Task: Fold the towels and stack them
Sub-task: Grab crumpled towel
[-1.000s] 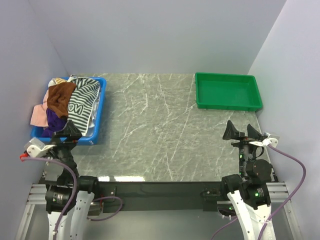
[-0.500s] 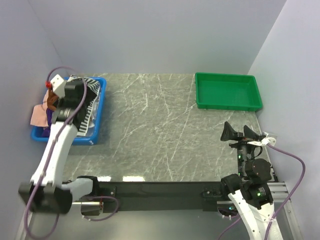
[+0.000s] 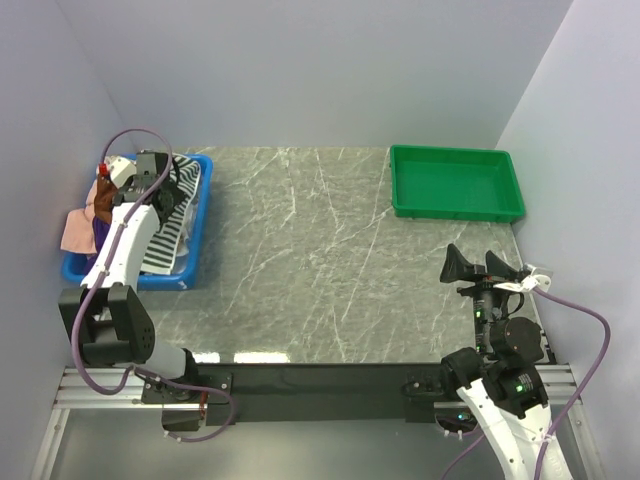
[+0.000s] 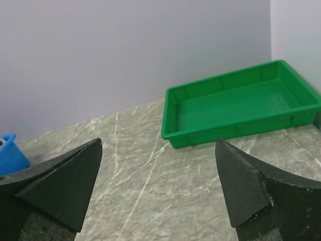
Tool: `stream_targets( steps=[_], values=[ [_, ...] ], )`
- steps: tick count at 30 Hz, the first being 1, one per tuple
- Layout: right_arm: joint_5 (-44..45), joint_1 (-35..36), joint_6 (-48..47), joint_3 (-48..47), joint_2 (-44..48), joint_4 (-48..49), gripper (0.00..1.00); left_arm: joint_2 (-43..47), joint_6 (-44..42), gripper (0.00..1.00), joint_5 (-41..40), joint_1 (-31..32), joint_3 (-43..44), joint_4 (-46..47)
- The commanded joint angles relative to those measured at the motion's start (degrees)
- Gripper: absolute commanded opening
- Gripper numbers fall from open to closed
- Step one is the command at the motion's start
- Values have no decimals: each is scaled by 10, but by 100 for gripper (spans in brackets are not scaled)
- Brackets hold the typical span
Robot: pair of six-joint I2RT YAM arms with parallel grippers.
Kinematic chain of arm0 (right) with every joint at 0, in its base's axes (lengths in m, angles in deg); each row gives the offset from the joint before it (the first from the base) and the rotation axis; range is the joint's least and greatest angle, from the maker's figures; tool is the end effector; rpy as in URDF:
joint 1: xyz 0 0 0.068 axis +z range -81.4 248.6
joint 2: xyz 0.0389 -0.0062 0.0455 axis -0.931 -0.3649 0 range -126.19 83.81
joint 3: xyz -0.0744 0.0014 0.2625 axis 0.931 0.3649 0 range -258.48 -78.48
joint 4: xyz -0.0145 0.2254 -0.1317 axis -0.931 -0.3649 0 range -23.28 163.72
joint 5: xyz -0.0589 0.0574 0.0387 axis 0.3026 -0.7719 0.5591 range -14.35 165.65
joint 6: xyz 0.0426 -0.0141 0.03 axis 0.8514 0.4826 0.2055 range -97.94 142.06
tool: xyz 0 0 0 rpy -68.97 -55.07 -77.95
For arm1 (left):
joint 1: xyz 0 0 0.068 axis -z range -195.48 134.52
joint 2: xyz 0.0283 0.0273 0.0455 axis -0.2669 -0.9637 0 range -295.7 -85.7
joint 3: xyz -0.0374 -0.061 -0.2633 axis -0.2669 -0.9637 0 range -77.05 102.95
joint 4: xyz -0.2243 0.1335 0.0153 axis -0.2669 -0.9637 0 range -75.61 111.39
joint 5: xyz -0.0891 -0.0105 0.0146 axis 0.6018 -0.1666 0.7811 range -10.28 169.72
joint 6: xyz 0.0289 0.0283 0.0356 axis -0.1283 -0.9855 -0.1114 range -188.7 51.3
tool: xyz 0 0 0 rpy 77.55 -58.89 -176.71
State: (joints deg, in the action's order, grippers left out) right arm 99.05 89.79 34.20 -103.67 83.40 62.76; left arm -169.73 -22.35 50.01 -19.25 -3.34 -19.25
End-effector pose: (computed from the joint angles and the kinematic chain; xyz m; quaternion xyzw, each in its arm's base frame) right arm 0.0581 0.0074 0.2980 0.1115 0.6148 0.1012 0.7742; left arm 0.3085 0.0380 0.3098 -0.4634 0.7890 0.1079 0.3887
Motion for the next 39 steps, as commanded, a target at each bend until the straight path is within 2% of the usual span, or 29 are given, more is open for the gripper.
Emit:
stream_targets(
  steps=[1,2,4,5,7,8,11,12,14,15,22,28,31,35,39],
  values=[
    [14,8,0,-11,175,4,100,4,15,92,-10,-15,-26,1],
    [13,8,0,-12,175,3,100,7,14,84,-10,-19,-32,6],
    [16,10,3,-13,175,2,100,10,12,75,-4,-24,-47,15],
    [17,10,4,-12,175,1,100,11,9,66,-1,-26,-50,18],
    [16,14,5,-13,175,0,100,12,7,58,0,-29,-54,20],
    [15,14,5,-13,175,0,100,14,5,46,-4,-30,-54,20],
    [16,15,6,-14,175,-3,100,24,-4,30,-9,-33,-56,21],
    [15,15,7,-14,175,-4,100,26,-6,19,-10,-33,-54,17],
    [16,16,7,-15,175,-6,100,36,-9,8,-15,-34,-35,-6],
    [17,16,8,-15,176,-6,100,40,-11,6,-21,-33,-24,-15],
    [17,16,9,-14,175,-4,100,78,-42,10,-64,-34,123,-80],
    [11,16,8,-11,174,-3,100,83,-59,12,-60,-34,187,-85],
    [9,16,7,-10,174,-1,100,89,-58,14,-37,-34,162,-65],
    [9,16,6,-10,173,-2,100,92,-45,25,3,-34,79,-28],
    [5,16,6,-10,171,-3,100,91,-29,27,39,-33,-6,14]
  ],
)
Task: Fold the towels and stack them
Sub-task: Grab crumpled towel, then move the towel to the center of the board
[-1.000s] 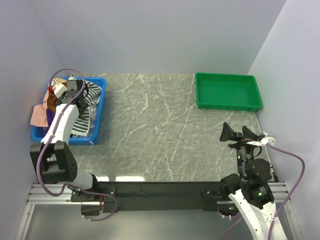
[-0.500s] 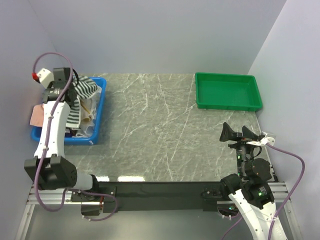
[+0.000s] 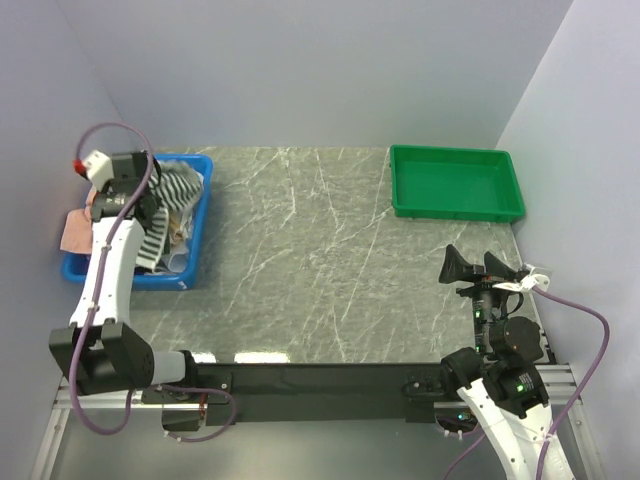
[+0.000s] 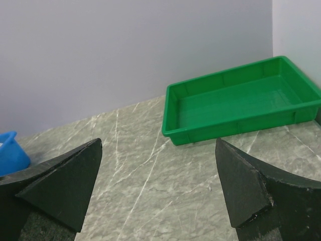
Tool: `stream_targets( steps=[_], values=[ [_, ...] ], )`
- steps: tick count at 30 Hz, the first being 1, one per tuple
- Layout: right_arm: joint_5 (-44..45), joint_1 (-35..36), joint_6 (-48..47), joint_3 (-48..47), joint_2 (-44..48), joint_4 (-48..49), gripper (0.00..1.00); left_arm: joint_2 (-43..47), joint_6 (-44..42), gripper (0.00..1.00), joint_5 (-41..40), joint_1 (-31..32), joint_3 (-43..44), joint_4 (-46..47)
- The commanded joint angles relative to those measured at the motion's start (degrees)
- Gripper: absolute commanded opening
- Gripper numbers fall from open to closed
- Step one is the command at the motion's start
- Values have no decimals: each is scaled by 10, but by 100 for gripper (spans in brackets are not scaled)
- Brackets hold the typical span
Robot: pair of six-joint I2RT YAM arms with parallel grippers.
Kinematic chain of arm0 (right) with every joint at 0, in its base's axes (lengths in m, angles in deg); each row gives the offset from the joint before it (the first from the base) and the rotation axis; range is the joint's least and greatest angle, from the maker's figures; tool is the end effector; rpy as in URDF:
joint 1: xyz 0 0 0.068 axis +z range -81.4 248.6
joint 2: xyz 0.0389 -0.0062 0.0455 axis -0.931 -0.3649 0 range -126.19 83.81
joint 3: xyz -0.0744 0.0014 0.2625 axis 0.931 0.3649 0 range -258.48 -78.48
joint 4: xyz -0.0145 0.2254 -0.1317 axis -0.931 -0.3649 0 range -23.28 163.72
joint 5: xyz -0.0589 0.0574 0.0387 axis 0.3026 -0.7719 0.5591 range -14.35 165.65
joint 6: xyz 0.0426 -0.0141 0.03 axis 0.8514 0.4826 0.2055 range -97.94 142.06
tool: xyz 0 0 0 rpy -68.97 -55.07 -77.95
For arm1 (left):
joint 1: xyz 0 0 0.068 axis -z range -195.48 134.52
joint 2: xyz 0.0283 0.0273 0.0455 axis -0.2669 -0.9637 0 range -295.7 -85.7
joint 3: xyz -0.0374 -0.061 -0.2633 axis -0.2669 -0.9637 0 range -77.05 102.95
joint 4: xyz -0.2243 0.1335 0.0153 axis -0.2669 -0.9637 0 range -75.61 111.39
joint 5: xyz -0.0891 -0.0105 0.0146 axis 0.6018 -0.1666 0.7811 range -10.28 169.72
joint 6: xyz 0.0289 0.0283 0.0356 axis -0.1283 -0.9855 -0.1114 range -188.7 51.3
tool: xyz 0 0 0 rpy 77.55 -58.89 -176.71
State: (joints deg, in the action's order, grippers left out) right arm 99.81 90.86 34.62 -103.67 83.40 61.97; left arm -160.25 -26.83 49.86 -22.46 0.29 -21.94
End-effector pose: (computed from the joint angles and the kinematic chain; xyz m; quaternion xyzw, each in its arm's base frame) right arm 0.0583 0.0081 0.2965 0.1118 0.6202 0.1048 0.7693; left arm 0.2669 0.0505 0.3717 -0.4610 0.7545 0.1021 0.4558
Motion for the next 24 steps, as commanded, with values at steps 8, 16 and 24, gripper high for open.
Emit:
stream_targets(
  steps=[8,16,24],
  values=[
    [-2,5,2,-11,172,4,100,-31,15,11,65,-2,-65,59],
    [-5,3,0,-12,167,4,100,-24,-9,1,63,3,139,-12],
    [-6,5,-3,-13,159,4,100,-70,-6,1,125,15,333,-26]
  ],
)
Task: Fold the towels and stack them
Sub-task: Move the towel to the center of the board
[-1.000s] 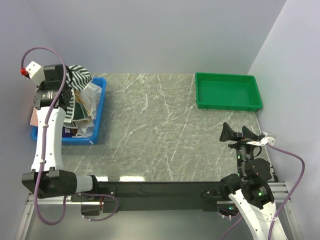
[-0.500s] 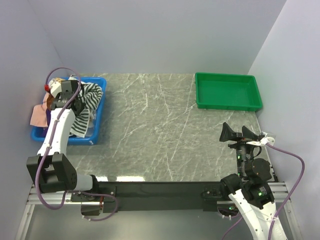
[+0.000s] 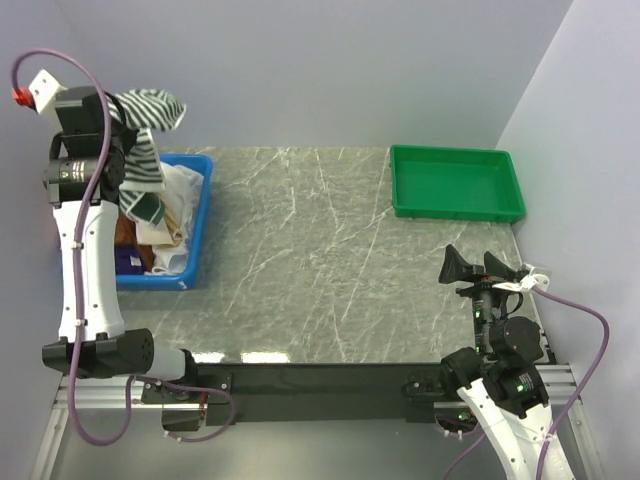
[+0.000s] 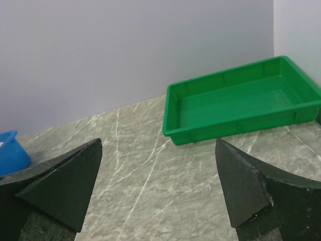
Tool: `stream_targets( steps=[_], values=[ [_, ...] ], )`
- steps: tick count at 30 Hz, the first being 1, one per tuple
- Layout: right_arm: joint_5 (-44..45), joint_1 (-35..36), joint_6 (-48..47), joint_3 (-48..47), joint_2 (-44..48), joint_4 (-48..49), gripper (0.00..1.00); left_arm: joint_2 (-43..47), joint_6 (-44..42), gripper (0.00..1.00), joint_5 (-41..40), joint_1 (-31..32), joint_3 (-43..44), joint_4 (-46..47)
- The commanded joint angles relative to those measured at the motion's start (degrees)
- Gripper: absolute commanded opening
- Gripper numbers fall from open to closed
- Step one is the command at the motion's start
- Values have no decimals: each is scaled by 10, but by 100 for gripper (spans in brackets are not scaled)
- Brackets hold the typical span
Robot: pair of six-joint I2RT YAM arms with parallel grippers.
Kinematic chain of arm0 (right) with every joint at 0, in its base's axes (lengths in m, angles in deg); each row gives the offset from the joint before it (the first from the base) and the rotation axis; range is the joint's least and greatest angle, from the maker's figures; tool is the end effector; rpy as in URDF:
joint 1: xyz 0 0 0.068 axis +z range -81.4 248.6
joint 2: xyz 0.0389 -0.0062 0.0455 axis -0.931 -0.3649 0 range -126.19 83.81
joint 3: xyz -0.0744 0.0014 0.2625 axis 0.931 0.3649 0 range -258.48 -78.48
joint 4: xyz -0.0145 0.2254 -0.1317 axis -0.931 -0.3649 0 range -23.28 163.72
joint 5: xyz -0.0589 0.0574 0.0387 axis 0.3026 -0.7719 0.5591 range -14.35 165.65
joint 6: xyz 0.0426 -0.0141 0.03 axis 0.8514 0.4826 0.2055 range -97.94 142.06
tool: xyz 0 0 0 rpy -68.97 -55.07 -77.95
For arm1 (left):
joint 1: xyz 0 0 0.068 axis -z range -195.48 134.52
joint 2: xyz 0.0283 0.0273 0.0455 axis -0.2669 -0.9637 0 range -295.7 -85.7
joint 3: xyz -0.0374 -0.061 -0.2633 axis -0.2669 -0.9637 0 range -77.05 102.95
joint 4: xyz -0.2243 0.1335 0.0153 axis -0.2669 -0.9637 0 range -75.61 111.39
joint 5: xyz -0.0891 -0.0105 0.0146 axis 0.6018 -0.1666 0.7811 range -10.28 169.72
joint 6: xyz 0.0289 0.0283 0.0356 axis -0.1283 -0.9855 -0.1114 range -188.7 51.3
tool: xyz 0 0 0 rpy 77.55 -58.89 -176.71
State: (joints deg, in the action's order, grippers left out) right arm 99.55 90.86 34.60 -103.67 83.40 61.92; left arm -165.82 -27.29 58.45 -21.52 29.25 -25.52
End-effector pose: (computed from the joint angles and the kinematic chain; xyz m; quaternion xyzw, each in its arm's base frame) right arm 0.0583 0.0083 0.2965 0.1098 0.6207 0.1059 0.7691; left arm 0.2654 0.0410 0.4977 -0.4214 0.6981 -0.0250 0.5783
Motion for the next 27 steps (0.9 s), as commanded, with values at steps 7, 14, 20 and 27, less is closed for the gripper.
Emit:
stream_targets(
  steps=[7,14,20,27],
  values=[
    [-6,4,-5,-14,146,1,100,-53,-37,1,141,95,88,86],
    [-20,5,-9,-20,132,-1,100,-122,-48,0,182,228,152,111],
    [-46,4,7,-40,96,-2,100,-115,-73,4,179,322,77,127],
    [-134,4,6,-117,-32,-69,100,9,-61,30,186,459,-313,251]
  ],
)
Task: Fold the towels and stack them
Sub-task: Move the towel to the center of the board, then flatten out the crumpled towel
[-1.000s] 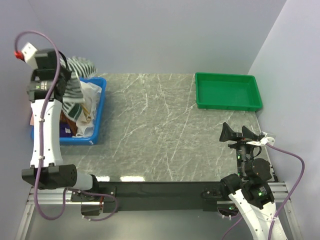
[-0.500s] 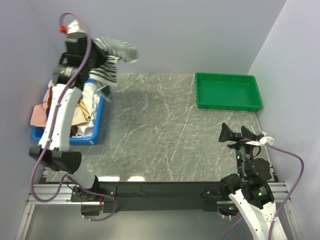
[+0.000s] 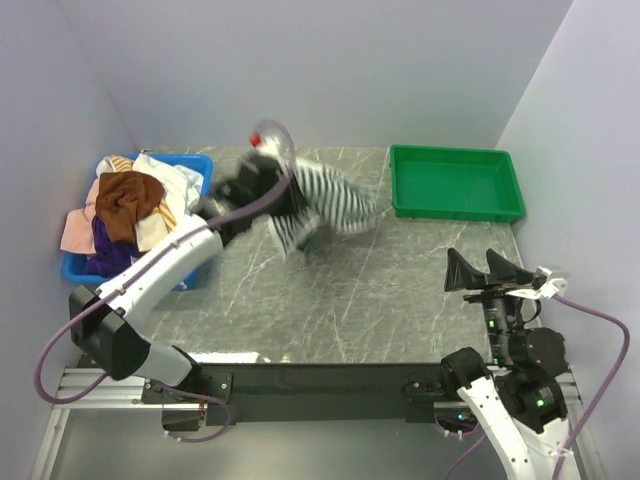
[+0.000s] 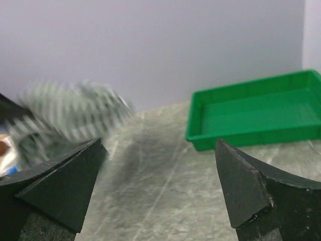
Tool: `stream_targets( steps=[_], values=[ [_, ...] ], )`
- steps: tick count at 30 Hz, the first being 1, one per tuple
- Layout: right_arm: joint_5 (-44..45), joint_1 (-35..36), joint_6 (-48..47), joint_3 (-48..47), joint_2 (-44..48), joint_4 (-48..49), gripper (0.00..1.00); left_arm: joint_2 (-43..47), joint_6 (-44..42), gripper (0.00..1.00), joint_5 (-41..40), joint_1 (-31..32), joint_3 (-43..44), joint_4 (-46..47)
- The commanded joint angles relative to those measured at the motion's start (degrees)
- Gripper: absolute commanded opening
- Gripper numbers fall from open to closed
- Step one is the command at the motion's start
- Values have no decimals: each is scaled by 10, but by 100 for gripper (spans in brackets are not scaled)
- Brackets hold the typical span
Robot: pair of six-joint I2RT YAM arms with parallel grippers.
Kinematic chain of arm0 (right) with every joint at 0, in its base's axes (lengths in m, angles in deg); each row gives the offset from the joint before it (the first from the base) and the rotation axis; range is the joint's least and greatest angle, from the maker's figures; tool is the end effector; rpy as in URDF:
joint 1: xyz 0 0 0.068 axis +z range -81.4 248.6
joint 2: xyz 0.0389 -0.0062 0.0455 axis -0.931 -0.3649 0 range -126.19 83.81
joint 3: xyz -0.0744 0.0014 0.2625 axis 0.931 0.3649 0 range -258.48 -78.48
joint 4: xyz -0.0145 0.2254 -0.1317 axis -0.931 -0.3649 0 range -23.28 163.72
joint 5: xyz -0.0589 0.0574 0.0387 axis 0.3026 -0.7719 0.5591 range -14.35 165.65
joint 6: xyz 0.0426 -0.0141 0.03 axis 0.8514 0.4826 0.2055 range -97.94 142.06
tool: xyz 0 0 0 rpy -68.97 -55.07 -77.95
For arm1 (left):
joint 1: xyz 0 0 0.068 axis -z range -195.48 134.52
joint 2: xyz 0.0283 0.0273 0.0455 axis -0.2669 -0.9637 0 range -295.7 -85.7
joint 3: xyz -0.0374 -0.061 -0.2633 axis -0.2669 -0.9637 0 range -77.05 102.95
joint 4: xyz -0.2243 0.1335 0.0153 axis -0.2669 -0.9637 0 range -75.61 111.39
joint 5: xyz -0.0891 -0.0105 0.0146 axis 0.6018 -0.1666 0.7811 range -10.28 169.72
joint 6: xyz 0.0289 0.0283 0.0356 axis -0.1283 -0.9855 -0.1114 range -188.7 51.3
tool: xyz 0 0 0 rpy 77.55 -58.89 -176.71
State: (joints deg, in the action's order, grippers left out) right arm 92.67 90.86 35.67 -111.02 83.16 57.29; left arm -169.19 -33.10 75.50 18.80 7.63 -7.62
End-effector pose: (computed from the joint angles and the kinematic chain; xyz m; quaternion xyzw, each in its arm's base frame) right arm 0.0376 0.0042 0.3257 0.0723 0.6061 0.1571 0.7764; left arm 0.2746 -0.1840 0.3899 -0.0288 0.8555 -0.2697 0.4411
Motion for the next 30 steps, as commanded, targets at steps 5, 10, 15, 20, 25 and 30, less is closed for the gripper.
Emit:
stream_targets(
  steps=[5,10,15,20,25,30],
  values=[
    [-167,4,-5,-112,-163,-58,100,86,-9,64,-31,198,-202,89],
    [-275,17,27,-156,-341,-70,100,162,67,85,-72,192,-276,87],
    [-190,134,0,-207,-507,-77,100,199,109,87,-36,69,-327,56],
    [-111,260,-1,-261,-680,-73,93,185,121,82,69,-61,-395,112],
    [-86,343,19,-318,-808,-78,80,154,140,81,103,-78,-441,156],
    [-73,434,12,-349,-903,-97,77,136,144,80,97,-90,-461,170]
  ],
)
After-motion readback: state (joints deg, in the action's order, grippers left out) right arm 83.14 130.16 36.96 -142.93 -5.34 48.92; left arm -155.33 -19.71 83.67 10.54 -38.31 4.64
